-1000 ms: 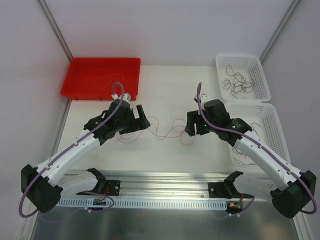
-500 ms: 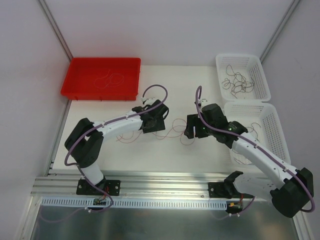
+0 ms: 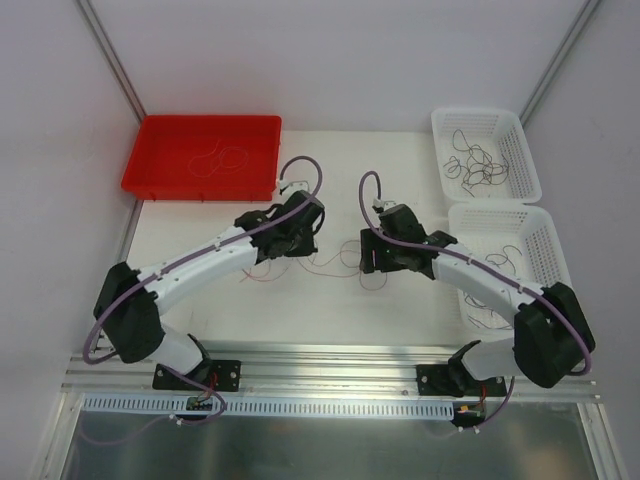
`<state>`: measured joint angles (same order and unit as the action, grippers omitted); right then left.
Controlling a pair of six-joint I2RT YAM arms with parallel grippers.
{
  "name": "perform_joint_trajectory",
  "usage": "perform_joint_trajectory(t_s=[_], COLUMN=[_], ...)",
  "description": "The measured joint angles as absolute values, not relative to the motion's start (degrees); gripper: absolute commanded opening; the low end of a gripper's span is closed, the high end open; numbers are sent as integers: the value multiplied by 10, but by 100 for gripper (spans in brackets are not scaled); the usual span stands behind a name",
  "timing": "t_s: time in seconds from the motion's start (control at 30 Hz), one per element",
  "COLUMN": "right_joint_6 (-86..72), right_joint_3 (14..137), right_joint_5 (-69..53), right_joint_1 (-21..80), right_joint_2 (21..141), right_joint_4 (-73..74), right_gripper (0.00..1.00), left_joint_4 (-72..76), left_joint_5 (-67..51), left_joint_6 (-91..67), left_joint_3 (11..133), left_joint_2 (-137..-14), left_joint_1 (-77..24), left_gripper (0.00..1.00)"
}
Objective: Untangle the cables
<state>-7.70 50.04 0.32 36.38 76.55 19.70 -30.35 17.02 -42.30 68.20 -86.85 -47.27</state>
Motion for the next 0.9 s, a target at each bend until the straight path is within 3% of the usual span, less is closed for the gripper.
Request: perform_joint_trajectory(t_s=[0.4, 0.7, 0.9], right_joint_6=[-99, -94, -94], right_joint_3=[524, 620, 650], right_joint_5=[14, -36, -52], right_joint_1=[364, 369, 385], right_joint_2=[841, 916, 987], right_joint_4=[186, 177, 176], right_gripper=[48, 48, 41], left_joint_4=[-376, -401, -406], left_joint_5=[131, 87, 77], left_joint_6=[-344, -323, -322], left_joint_3=[745, 759, 759], left_joint_2=[-757, -757, -749], left_joint_1=[-473, -473, -473], left_gripper=[0, 0, 0])
